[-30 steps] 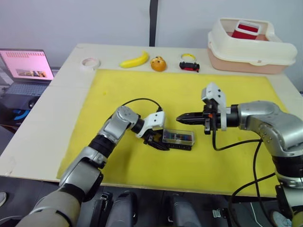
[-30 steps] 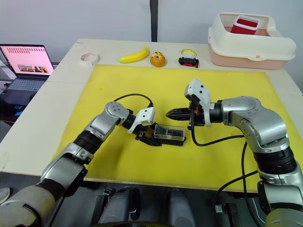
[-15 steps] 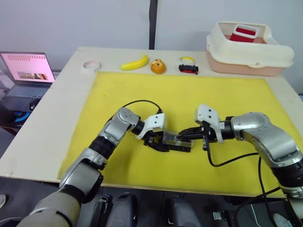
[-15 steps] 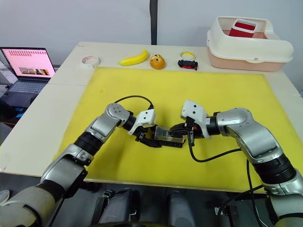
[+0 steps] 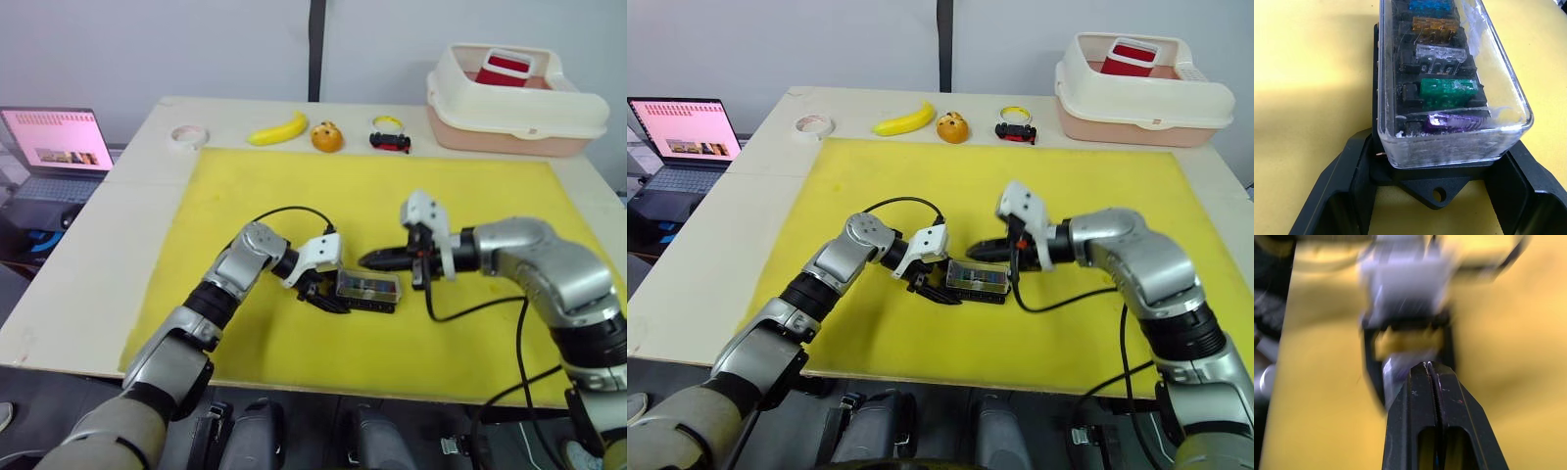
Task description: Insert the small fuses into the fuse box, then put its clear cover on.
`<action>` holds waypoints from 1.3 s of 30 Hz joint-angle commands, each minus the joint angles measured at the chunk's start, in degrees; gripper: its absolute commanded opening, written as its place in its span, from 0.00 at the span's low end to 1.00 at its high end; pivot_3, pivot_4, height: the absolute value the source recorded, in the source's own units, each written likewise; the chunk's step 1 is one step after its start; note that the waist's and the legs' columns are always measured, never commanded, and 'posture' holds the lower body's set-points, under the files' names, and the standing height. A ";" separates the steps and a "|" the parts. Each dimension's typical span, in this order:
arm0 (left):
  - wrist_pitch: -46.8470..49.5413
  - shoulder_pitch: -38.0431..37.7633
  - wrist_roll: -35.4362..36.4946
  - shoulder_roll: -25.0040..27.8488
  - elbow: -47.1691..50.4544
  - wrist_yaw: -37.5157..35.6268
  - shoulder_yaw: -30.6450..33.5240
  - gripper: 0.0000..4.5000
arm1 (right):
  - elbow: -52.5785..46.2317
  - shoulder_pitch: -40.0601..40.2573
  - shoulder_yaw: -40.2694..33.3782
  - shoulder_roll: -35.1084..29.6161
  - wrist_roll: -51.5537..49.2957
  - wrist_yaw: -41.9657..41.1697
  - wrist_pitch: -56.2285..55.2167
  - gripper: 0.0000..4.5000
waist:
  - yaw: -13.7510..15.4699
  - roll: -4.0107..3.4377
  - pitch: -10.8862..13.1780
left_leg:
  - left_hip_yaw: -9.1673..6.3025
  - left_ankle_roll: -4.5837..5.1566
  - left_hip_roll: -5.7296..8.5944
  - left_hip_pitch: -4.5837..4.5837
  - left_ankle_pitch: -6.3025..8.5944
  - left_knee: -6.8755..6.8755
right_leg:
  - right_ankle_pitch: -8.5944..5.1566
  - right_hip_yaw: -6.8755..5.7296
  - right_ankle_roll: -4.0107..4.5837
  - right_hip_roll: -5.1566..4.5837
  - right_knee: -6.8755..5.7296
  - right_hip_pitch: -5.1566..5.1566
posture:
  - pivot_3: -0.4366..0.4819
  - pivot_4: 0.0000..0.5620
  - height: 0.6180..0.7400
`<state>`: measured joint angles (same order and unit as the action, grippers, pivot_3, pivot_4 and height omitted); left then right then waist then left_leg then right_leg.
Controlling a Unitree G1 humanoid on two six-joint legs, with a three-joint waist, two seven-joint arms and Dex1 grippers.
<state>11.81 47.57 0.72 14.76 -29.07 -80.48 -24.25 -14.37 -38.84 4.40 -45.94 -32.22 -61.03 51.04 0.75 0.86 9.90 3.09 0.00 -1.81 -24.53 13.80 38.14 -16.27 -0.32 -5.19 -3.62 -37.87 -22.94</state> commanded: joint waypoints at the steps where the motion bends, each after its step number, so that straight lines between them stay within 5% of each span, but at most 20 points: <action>1: -0.40 -0.52 0.08 -0.47 0.17 -0.54 -0.92 0.56 | -0.92 0.33 -1.60 -0.45 -1.31 0.02 0.42 0.01 | 0.00 0.00 0.00 | -0.02 0.01 0.00 0.00 0.01 0.00 | 0.00 -0.01 0.00 0.00 0.02 0.02 | 0.48 0.27 1.00; 12: -0.44 -0.47 -0.05 -0.24 0.27 -0.41 -0.85 0.56 | -4.33 17.27 12.45 -4.00 8.33 -2.32 -7.55 0.01 | -0.17 0.01 -0.11 | 0.03 0.02 0.00 0.10 0.01 -0.01 | 0.00 0.01 0.00 0.03 0.02 0.09 | 0.48 0.27 1.00; 27: 1.23 -1.44 0.51 0.51 2.03 -0.29 -0.71 0.56 | -6.60 9.20 2.67 -3.39 -0.37 -2.26 -1.42 0.01 | -0.16 0.05 -0.11 | 0.09 0.02 -0.01 -0.05 0.01 0.01 | 0.00 0.07 0.00 0.02 -0.01 -0.11 | 0.48 0.27 1.00; 39: 1.51 -1.34 0.92 0.51 2.17 0.19 -0.41 0.56 | -15.09 12.19 -5.98 -9.17 -9.33 -1.66 4.78 0.01 | -0.15 0.06 -0.11 | 0.06 0.03 -0.02 -0.08 0.02 -0.06 | -0.04 0.06 0.09 -0.03 0.03 -0.13 | 0.48 0.27 1.00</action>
<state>13.13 46.85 1.47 15.50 -27.81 -79.84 -23.94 -28.83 -26.33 1.23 -54.14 -40.82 -63.25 55.95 0.60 0.92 9.79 3.15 0.03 -1.82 -24.61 13.82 38.08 -16.33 -0.26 -5.07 -3.65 -37.84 -23.07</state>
